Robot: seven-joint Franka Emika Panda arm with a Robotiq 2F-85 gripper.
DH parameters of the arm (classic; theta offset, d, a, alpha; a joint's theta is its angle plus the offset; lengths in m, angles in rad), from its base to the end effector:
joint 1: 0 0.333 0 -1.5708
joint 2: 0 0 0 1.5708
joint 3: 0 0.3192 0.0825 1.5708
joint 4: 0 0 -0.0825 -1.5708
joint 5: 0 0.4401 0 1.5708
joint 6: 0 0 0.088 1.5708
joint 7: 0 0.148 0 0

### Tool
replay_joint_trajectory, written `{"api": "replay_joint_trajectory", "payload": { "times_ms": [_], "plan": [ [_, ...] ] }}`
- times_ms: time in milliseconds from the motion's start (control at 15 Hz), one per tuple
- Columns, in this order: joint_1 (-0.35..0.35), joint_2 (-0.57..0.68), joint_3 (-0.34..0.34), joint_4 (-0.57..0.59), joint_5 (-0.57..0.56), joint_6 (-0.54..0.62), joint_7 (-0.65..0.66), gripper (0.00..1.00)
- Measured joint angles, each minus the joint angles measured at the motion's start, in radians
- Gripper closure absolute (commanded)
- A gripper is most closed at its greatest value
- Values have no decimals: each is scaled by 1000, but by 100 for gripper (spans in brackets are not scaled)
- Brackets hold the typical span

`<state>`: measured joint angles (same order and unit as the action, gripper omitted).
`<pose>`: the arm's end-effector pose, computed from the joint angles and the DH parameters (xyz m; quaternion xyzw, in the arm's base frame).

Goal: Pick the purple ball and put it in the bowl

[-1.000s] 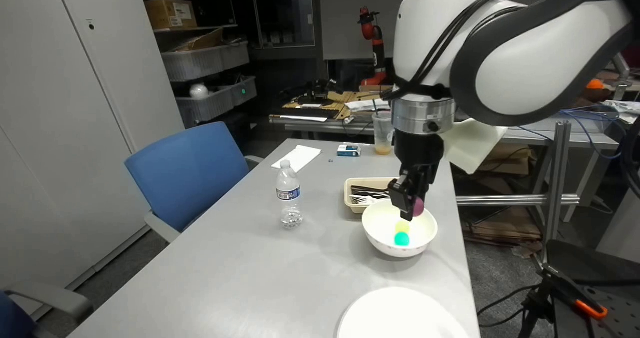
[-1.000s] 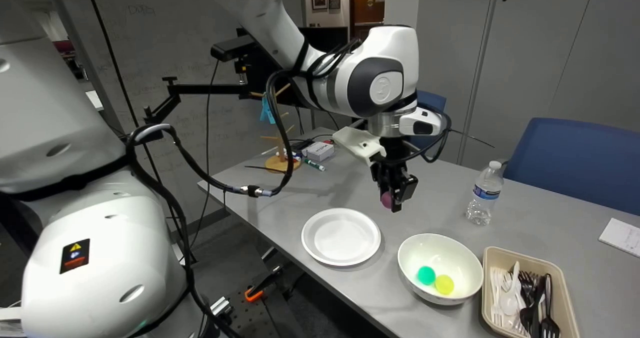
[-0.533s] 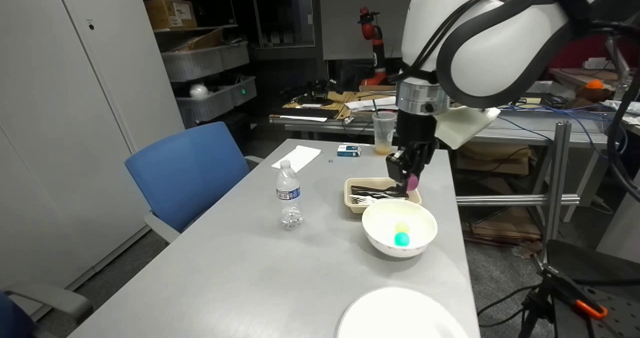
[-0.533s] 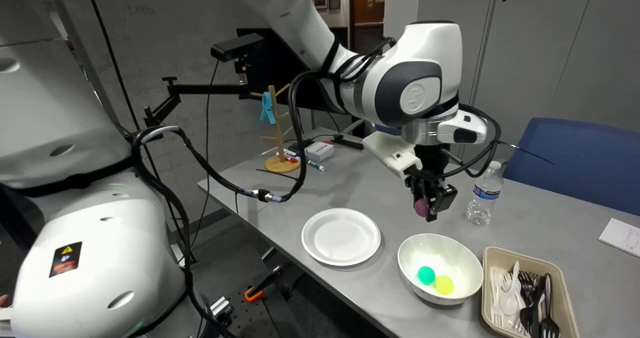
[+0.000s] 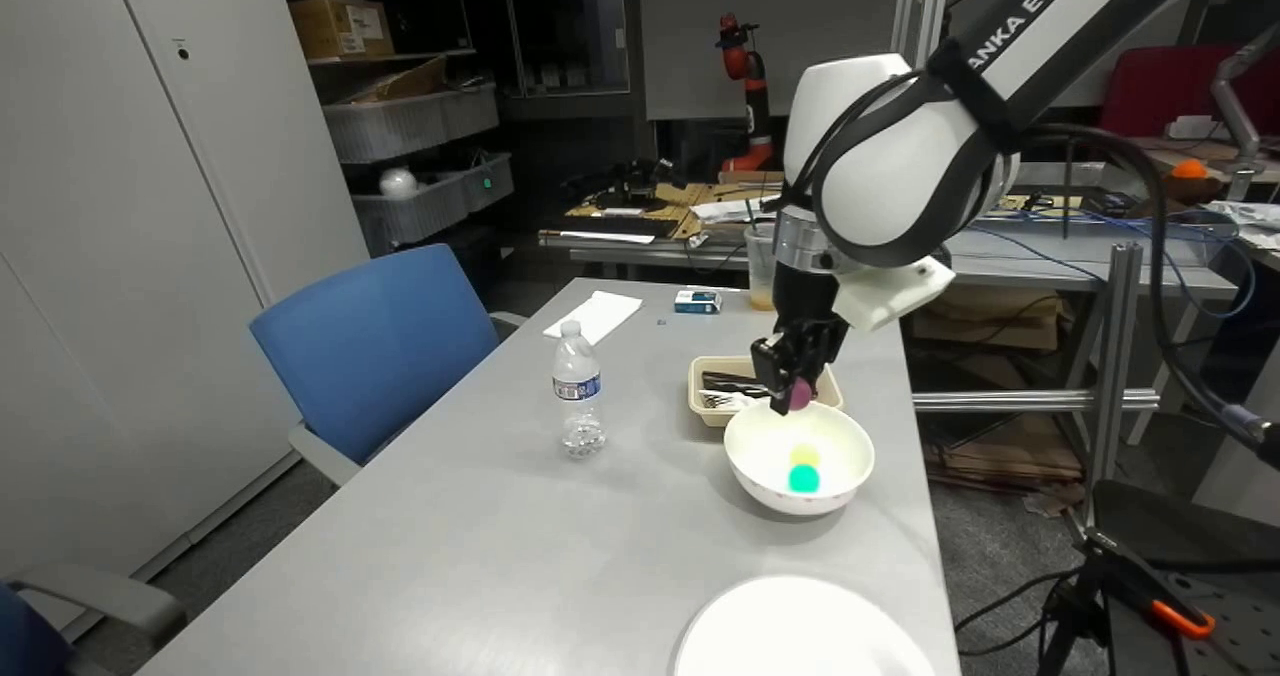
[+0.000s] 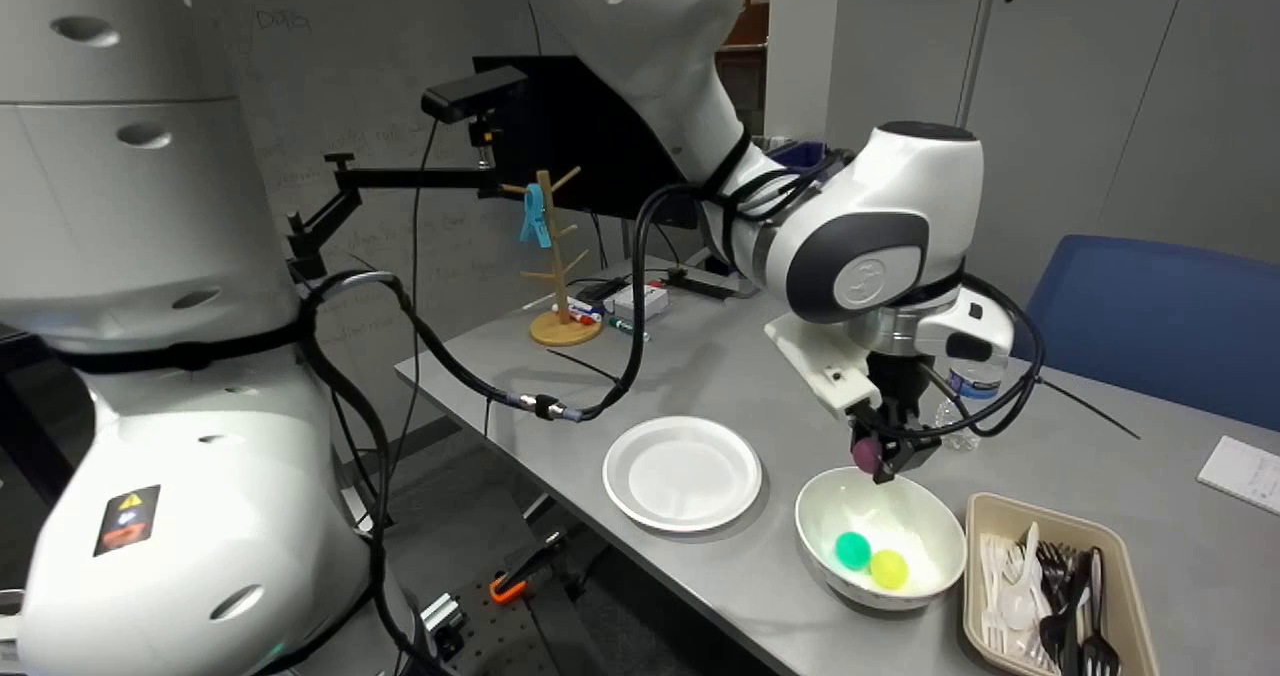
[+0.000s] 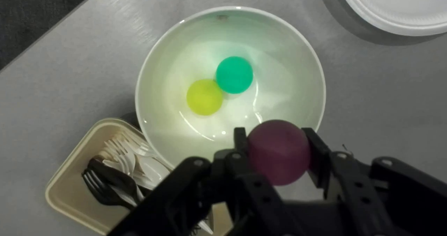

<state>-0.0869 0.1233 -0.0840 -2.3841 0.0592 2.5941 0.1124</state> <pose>0.5407 -0.0943 0.1944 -0.9853 0.1648 -0.0440 0.0101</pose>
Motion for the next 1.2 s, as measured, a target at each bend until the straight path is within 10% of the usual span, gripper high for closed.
{"api": "replay_joint_trajectory", "payload": {
  "times_ms": [667, 733, 1200],
  "plan": [
    [-29, 166, 0, 95, 66, 24, -23, 83],
    [-30, 171, 0, 100, 66, 24, -23, 33],
    [-31, 192, 0, 119, 66, 24, -23, 0]
  ]
}}
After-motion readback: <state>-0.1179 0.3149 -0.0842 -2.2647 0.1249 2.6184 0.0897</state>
